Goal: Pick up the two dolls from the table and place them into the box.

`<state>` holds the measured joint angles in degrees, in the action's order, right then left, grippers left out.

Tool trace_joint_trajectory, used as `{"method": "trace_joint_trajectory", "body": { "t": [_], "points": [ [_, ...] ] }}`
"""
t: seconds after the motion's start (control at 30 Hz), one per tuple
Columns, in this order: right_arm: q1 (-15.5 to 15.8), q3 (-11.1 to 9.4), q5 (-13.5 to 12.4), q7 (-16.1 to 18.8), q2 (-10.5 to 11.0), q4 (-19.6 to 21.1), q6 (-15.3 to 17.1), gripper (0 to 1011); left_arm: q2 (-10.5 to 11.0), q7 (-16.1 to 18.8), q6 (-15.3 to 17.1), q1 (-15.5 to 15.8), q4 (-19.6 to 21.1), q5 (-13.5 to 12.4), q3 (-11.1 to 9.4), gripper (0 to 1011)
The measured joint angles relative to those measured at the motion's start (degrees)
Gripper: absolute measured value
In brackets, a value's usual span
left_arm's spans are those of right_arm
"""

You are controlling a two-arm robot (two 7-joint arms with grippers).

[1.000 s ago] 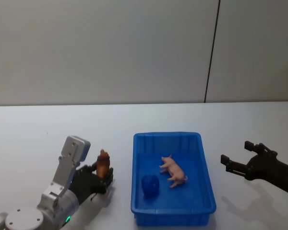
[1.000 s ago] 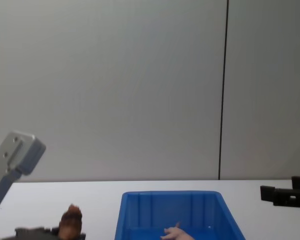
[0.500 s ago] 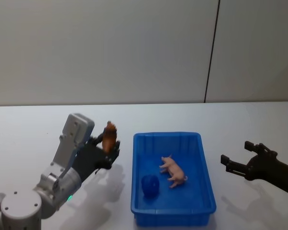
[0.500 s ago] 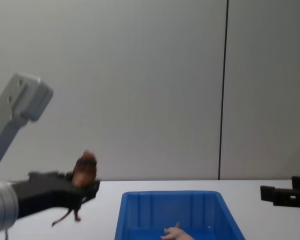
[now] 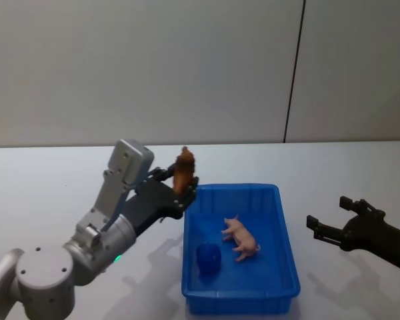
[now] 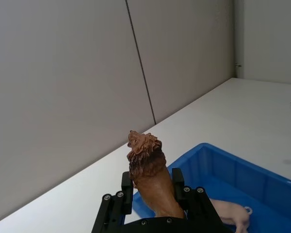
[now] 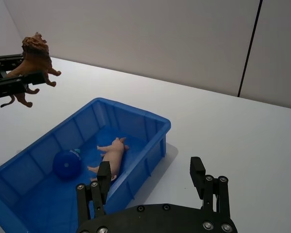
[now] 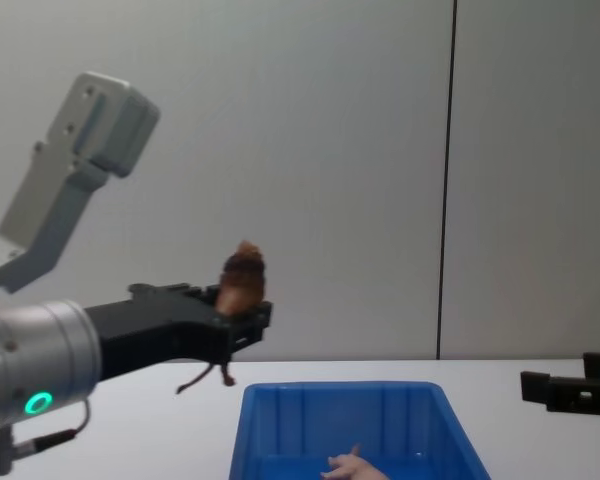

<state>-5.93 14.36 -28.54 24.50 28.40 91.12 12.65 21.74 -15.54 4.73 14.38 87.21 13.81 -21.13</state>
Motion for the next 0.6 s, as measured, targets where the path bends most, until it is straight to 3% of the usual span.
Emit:
{"method": "trace_joint_trajectory", "body": {
  "t": [0.27, 0.6],
  "points": [
    [0.0, 0.0, 0.0, 0.0, 0.0, 0.0, 0.0, 1001, -1.9, -2.14, -1.2, 1.02, -1.73, -0.1, -1.23, 498],
    [0.0, 0.0, 0.0, 0.0, 0.0, 0.0, 0.0, 1001, -4.07, -3.48, -2.75, 2.03, -4.1, -0.1, -2.62, 791]
  ]
}}
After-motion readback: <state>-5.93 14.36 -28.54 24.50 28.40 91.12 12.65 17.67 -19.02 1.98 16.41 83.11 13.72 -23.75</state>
